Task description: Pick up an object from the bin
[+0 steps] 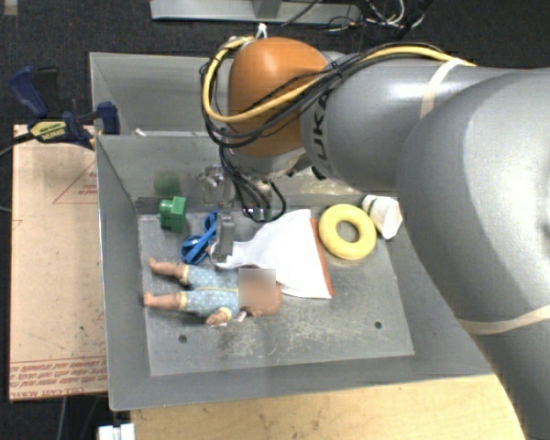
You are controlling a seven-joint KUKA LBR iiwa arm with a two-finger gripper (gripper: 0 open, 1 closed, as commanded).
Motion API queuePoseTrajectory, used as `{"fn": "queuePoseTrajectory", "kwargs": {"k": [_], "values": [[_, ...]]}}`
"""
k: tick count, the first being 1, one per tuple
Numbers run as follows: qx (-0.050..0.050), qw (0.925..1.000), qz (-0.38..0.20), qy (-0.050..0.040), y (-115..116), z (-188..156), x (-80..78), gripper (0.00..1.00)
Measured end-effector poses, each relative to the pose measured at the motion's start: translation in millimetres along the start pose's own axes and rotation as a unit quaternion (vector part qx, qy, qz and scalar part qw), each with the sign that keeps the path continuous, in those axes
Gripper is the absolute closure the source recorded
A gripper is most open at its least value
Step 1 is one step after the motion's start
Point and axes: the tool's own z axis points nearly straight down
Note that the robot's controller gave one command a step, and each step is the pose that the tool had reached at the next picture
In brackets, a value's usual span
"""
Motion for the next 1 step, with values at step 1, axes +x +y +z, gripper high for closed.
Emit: {"fn": "queuePoseTrajectory", "kwargs": {"k": [1], "values": [[0.000,1.0000,0.001,-0.0025,-0.6,-4.9,-1.0,0.00]]}}
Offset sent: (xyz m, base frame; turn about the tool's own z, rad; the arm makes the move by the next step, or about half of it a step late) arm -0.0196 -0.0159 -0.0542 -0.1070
